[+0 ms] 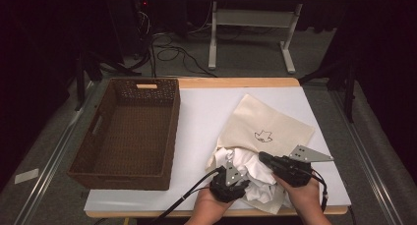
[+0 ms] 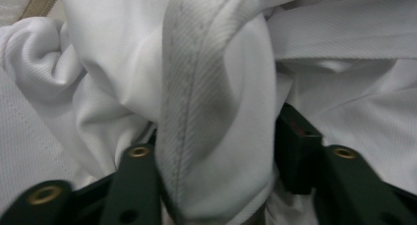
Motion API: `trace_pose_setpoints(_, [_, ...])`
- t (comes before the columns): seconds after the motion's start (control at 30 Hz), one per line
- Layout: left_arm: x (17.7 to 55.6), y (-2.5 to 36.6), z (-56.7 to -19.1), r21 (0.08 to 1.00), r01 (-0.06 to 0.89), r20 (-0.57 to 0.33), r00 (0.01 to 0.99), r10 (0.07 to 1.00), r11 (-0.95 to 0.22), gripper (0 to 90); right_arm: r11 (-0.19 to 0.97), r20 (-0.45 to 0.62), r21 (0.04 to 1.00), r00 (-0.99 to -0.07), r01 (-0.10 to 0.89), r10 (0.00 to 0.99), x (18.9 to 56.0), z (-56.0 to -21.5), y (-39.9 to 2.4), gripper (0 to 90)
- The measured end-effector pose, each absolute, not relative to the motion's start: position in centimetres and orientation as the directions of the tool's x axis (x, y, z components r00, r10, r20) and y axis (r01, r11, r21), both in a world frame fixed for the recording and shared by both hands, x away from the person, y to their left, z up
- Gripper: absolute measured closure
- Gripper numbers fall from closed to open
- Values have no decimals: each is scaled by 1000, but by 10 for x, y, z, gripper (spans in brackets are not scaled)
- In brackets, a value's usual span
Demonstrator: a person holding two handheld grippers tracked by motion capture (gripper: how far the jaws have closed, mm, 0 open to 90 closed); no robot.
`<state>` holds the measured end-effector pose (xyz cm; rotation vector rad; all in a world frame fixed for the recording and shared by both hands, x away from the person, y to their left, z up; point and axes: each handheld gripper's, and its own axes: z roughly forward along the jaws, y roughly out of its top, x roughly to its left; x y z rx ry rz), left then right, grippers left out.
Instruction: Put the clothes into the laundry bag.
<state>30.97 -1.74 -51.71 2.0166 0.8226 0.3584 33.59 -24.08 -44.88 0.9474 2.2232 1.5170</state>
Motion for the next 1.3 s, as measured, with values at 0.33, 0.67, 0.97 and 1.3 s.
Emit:
trace_pose_setpoints(0.33, [300,4,-503,870,427,-126,677,725,-246,731,231,122,909,-750,348,650,334,-447,-240,898])
trace_pose_setpoints(0.67, [307,-6,-497,857,452,-122,643,756,-246,729,233,119,910,-755,342,645,333,-446,-236,898])
trace_pose_setpoints(0.97, [329,-27,-504,836,478,-110,625,773,-268,723,212,135,914,-752,345,645,334,-444,-242,898])
trace_pose_setpoints(1.3, [326,-20,-503,854,462,-101,599,794,-240,730,202,135,925,-775,322,617,329,-438,-239,898])
